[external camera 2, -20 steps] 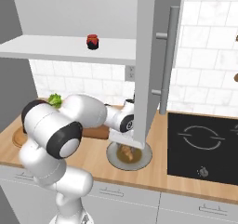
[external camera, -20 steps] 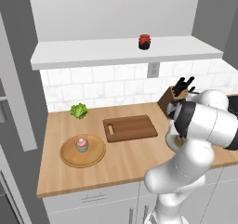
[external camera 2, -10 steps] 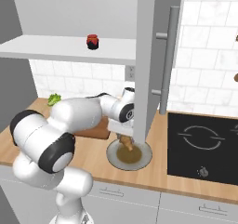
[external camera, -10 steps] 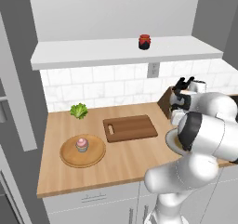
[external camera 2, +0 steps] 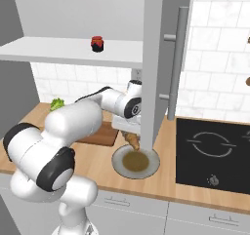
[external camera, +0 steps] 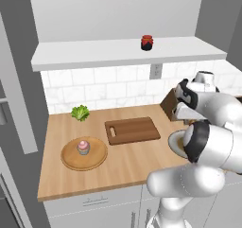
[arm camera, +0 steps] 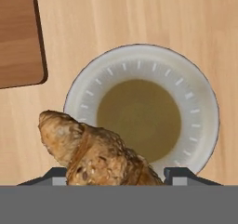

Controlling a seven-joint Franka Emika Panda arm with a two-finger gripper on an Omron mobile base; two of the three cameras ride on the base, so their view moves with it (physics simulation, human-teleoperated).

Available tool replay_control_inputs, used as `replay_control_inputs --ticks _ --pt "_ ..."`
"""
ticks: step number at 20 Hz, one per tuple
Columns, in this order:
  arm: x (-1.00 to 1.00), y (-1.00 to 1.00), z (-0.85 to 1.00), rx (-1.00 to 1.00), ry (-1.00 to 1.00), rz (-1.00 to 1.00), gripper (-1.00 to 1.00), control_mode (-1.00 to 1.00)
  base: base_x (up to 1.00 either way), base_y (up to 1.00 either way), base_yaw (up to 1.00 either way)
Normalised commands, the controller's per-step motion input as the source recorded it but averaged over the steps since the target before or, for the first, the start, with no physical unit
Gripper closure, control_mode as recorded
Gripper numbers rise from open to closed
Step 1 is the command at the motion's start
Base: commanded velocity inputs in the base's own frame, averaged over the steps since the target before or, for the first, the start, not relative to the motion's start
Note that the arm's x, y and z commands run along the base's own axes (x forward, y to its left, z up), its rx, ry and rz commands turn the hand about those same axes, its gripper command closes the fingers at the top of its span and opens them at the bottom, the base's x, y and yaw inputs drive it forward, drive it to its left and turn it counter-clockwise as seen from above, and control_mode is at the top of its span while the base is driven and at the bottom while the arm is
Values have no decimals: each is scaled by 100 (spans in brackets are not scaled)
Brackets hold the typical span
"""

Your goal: From the different types of pastries on the counter, select a croissant and place it on the cutting board. Then retrieve a jar of jam from the cabinet and place it alongside the croissant on the cutting board.

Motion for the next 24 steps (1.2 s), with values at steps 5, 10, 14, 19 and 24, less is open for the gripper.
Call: replay_control_inputs --ticks 5,10,14,19,24 --pt "0 9 28 -1 0 0 100 -100 0 0 0" --pt "0 39 17 -5 0 0 100 -100 0 0 0" --pt "5 57 5 -6 0 0 100 -100 0 0 0" --pt "24 54 5 -8 0 3 100 -100 0 0 0" --pt "25 47 2 -7 1 4 100 -100 0 0 0"
